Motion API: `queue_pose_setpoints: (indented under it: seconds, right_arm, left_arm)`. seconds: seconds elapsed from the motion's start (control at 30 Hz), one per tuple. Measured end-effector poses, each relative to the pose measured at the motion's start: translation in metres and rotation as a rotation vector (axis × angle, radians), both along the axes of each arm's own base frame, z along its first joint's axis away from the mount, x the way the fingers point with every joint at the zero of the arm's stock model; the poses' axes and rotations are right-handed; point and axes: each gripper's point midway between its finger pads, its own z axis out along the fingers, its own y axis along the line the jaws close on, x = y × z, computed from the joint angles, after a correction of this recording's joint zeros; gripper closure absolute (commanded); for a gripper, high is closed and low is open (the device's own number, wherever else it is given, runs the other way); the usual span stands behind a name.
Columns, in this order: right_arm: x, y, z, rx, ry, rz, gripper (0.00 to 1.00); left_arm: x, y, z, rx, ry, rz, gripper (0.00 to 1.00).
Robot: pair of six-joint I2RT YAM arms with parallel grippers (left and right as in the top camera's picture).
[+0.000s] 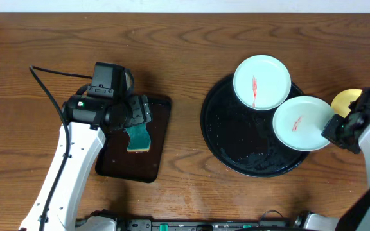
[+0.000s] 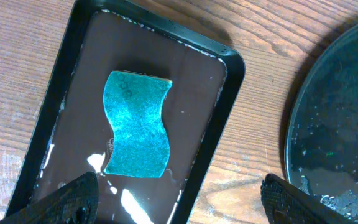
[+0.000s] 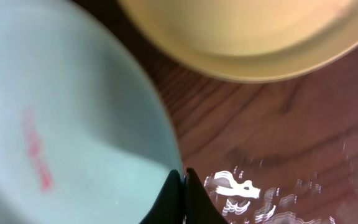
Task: Clean dirty plates on tray and stack at the side
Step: 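Pull a pale green plate toward the tray center with the right gripper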
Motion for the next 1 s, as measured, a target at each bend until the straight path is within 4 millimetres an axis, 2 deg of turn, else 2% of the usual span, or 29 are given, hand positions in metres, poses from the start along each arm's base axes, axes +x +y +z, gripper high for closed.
queue_pose_setpoints:
  seconds: [0.1, 0.17, 0.3, 0.43, 0.5, 0.57, 0.67, 0.73, 0.77, 0.93, 1.0]
  right_arm:
    - [-0.001, 0.020, 0.026, 0.030, -0.075, 0.045, 0.99]
    - [0.000, 0.031, 0.034, 0.046, -0.097, 0.076, 0.99]
    - [0.011, 0.078, 0.040, 0.127, -0.136, 0.229, 0.99]
    - [0.022, 0.126, 0.028, 0.154, -0.161, 0.406, 0.99]
    - [0.022, 0.149, 0.013, 0.163, -0.151, 0.485, 0.99]
    - [0.023, 0.162, -0.005, 0.158, -0.143, 0.536, 0.99]
    - [0.021, 0.168, -0.031, 0.148, -0.109, 0.567, 0.96]
    - [0.020, 0.164, -0.044, 0.126, -0.077, 0.573, 0.80]
    - [0.019, 0.162, -0.047, 0.115, -0.067, 0.578, 0.75]
    - [0.011, 0.150, -0.048, 0.067, -0.016, 0.603, 0.71]
    - [0.011, 0.148, -0.040, 0.061, -0.016, 0.601, 0.69]
  left_arm:
    - [0.000, 0.000, 0.000, 0.000, 0.000, 0.000, 0.16]
    - [0.000, 0.000, 0.000, 0.000, 0.000, 0.000, 0.16]
    - [0.000, 0.000, 0.000, 0.000, 0.000, 0.000, 0.16]
    - [0.000, 0.000, 0.000, 0.000, 0.000, 0.000, 0.16]
    - [0.000, 0.000, 0.000, 0.000, 0.000, 0.000, 0.16]
    - [0.000, 0.000, 0.000, 0.000, 0.000, 0.000, 0.16]
    - [0.000, 0.000, 0.000, 0.000, 0.000, 0.000, 0.16]
    - [0.000, 0.000, 0.000, 0.000, 0.000, 0.000, 0.16]
    - [0.000, 0.000, 0.000, 0.000, 0.000, 0.000, 0.16]
    - [0.000, 0.000, 0.000, 0.000, 0.000, 0.000, 0.16]
    - [0.000, 0.000, 0.000, 0.000, 0.000, 0.000, 0.16]
